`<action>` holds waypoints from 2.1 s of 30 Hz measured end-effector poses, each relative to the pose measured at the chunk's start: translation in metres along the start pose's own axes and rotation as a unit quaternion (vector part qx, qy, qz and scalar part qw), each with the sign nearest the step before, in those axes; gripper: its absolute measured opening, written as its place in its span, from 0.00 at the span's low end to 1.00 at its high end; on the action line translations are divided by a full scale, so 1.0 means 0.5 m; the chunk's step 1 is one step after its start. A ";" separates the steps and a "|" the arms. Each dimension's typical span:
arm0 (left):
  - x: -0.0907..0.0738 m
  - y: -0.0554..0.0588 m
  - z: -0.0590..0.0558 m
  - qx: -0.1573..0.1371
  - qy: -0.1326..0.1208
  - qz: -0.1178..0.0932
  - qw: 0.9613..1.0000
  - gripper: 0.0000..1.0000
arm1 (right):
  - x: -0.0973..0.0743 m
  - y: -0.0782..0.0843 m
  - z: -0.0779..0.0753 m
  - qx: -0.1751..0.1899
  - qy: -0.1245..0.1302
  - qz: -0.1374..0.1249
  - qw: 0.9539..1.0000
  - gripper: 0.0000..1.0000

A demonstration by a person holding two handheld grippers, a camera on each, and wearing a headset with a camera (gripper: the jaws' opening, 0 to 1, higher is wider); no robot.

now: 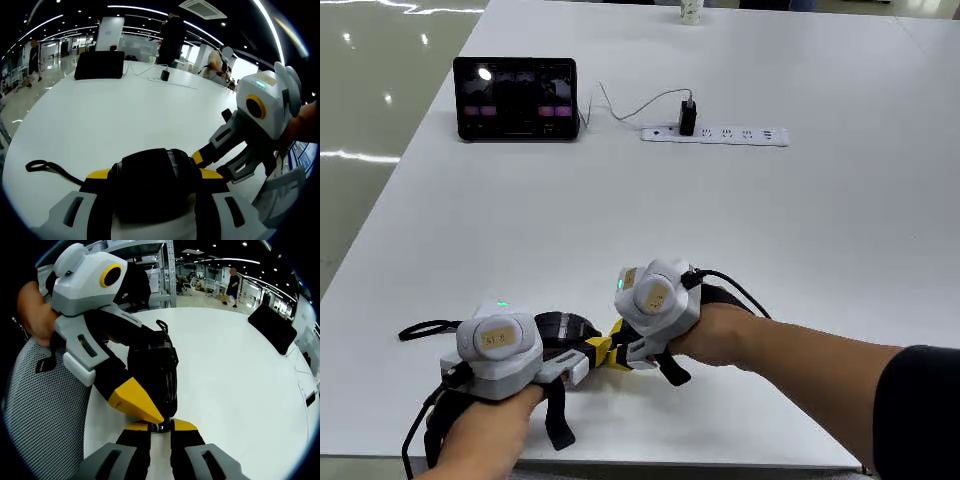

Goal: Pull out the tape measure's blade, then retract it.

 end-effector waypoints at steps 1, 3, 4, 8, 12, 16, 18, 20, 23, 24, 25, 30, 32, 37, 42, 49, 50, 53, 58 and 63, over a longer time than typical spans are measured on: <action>0.000 0.000 0.000 0.000 0.000 0.000 1.000 0.61 | 0.001 -0.001 -0.001 0.000 0.000 0.001 1.000 0.11; 0.000 0.000 0.000 0.000 0.000 0.000 1.000 0.61 | 0.001 -0.002 -0.003 0.001 -0.001 0.004 1.000 0.11; 0.000 0.000 0.000 0.001 0.000 0.000 1.000 0.61 | 0.002 -0.002 -0.003 0.001 -0.003 0.006 1.000 0.11; 0.000 0.000 0.000 0.001 -0.001 0.000 1.000 0.61 | 0.003 -0.004 -0.004 -0.005 -0.006 0.012 1.000 0.11; -0.001 0.000 0.000 0.001 -0.001 0.000 1.000 0.61 | 0.003 -0.003 -0.005 0.001 -0.008 0.009 1.000 0.11; -0.001 0.000 0.000 0.001 -0.001 -0.001 1.000 0.61 | 0.003 -0.004 -0.004 -0.002 -0.008 0.010 1.000 0.12; -0.001 0.000 0.000 0.002 -0.001 -0.001 1.000 0.61 | 0.003 -0.004 -0.004 -0.001 -0.008 0.010 1.000 0.12; -0.001 0.000 -0.001 0.004 -0.003 -0.002 1.000 0.62 | 0.003 -0.003 -0.003 0.001 -0.005 0.010 1.000 0.12; 0.000 0.000 -0.003 0.007 -0.006 -0.006 1.000 0.63 | 0.003 -0.003 -0.001 -0.002 0.001 0.011 1.000 0.13; -0.001 0.000 -0.005 0.008 -0.007 -0.007 1.000 0.63 | 0.003 -0.003 0.001 -0.002 0.004 0.011 1.000 0.13; -0.001 0.000 -0.005 0.010 -0.007 -0.007 1.000 0.63 | 0.003 -0.002 0.001 -0.003 0.006 0.011 1.000 0.13; 0.000 -0.002 -0.005 0.015 -0.007 -0.004 1.000 0.64 | -0.003 0.000 0.006 -0.017 0.023 0.021 0.999 0.15; 0.001 -0.002 -0.005 0.016 -0.005 -0.004 1.000 0.64 | -0.008 0.003 0.008 -0.016 0.022 0.019 0.999 0.14; -0.001 -0.004 -0.003 0.017 0.001 0.000 1.000 0.63 | -0.027 0.014 0.011 -0.008 0.028 0.016 0.999 0.15; -0.007 -0.014 0.000 0.034 0.011 -0.002 0.999 0.62 | -0.050 0.023 0.022 -0.006 0.037 0.004 0.999 0.15; -0.017 -0.029 0.012 0.041 0.035 -0.001 0.999 0.62 | -0.087 0.040 0.041 -0.005 0.052 -0.008 0.999 0.17; -0.017 -0.029 0.016 0.042 0.038 -0.001 0.998 0.63 | -0.093 0.042 0.043 -0.005 0.054 -0.011 0.998 0.17; -0.026 -0.036 0.019 0.036 0.074 0.000 0.997 0.60 | -0.116 0.053 0.049 0.001 0.063 -0.023 0.998 0.18; -0.034 -0.040 0.030 0.061 0.099 0.009 0.993 0.76 | -0.146 0.099 0.057 0.022 0.082 -0.020 0.996 0.19; -0.050 -0.040 0.032 0.091 0.130 0.023 0.987 0.84 | -0.189 0.129 0.068 0.054 0.100 -0.040 0.993 0.22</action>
Point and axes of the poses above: the centre of the closed fingertips' face, and the gripper's own axes: x roughly forward along the fingers, z roughly to its left, y roughly out of its underside, the point moved 9 cm from there along -x, roughly backward along the fingers, and after that the axes turned 9 degrees about -y, right-handed, at the moved point
